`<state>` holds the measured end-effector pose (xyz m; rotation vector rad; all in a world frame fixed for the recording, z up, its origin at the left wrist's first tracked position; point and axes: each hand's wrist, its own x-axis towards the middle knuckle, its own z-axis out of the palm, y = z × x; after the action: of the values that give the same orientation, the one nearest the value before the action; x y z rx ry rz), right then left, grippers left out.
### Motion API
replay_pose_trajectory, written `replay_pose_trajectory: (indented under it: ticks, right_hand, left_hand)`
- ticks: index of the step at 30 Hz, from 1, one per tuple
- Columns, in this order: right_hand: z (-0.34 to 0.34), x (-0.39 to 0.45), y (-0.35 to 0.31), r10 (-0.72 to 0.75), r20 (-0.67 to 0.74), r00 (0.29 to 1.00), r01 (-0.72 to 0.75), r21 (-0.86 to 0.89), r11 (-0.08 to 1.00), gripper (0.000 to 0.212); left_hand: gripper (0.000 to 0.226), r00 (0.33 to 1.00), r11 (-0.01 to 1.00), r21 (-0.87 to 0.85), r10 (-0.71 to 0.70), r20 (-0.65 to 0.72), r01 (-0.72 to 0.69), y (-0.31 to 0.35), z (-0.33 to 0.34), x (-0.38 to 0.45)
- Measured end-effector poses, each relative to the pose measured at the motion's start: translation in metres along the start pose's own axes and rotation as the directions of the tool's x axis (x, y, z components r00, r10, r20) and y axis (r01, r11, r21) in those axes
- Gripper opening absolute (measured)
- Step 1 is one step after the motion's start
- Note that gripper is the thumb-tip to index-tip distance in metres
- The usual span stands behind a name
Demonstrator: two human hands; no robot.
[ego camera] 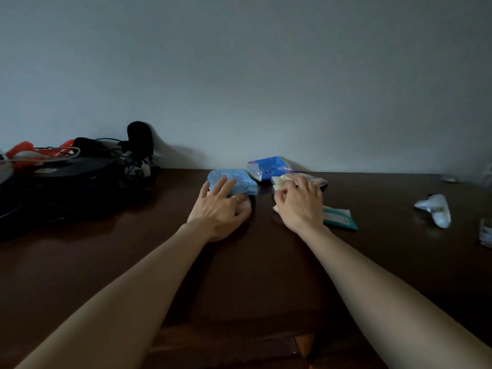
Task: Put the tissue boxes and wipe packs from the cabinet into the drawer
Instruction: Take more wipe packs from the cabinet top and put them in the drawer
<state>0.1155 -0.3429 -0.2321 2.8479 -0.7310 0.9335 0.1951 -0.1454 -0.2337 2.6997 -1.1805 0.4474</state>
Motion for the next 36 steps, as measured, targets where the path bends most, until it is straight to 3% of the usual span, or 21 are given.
replay_pose_trajectory:
  ticks: [4, 7, 9, 12, 16, 20, 23, 26, 29, 32, 36]
  right_hand:
    - [0.013, 0.023, 0.011, 0.111, 0.125, 0.986, -0.110, -0.013, 0.994, 0.063]
    - [0.021, 0.039, 0.015, 0.204, 0.261, 0.944, -0.203, -0.033, 0.979, 0.074]
    - [0.026, 0.043, 0.016, 0.224, 0.275, 0.935, -0.210, -0.077, 0.975, 0.078]
    - [0.030, 0.039, 0.017, 0.184, 0.197, 0.963, -0.166, -0.102, 0.981, 0.081]
    - [0.012, 0.014, 0.007, -0.043, -0.039, 0.998, 0.041, -0.058, 0.997, 0.077]
    - [-0.024, -0.023, -0.023, -0.140, -0.247, 0.959, 0.219, 0.326, 0.920, 0.069]
    - [-0.059, -0.053, -0.051, -0.066, -0.368, 0.928, 0.288, 0.593, 0.751, 0.061]
    - [-0.098, -0.080, -0.082, 0.051, -0.443, 0.895, 0.332, 0.738, 0.588, 0.053]
    - [-0.131, -0.105, -0.105, 0.185, -0.474, 0.861, 0.353, 0.818, 0.454, 0.042]
    - [-0.147, -0.133, -0.121, 0.244, -0.402, 0.882, 0.298, 0.880, 0.370, 0.039]
    - [-0.154, -0.171, -0.135, 0.383, -0.175, 0.907, 0.109, 0.976, 0.188, 0.039]
  left_hand:
    - [0.076, 0.998, 0.999, 0.028, -0.019, 0.057, 0.017, -0.002, 0.006, 0.015]
    - [0.081, 1.000, 0.999, 0.041, -0.026, 0.015, 0.026, -0.004, 0.010, 0.018]
    - [0.081, 0.999, 0.999, 0.008, -0.040, -0.037, 0.040, -0.005, 0.011, 0.018]
    - [0.081, 0.990, 0.998, 0.001, -0.058, -0.130, 0.058, -0.008, 0.013, 0.015]
    - [0.073, 0.940, 0.998, -0.017, -0.066, -0.334, 0.064, -0.004, 0.006, 0.003]
    - [0.071, 0.856, 0.941, -0.336, -0.139, -0.497, -0.042, 0.004, -0.021, -0.033]
    - [0.061, 0.690, 0.857, -0.516, -0.359, -0.628, -0.023, 0.009, -0.049, -0.071]
    - [0.051, 0.554, 0.693, -0.720, -0.593, -0.584, -0.017, 0.010, -0.082, -0.111]
    - [0.052, 0.493, 0.406, -0.914, -0.792, -0.360, -0.015, 0.003, -0.104, -0.158]
    - [0.054, 0.465, 0.137, -0.989, -0.873, -0.148, -0.057, -0.003, -0.101, -0.211]
    - [0.053, 0.483, -0.119, -0.993, -0.871, 0.093, -0.024, -0.014, -0.090, -0.283]
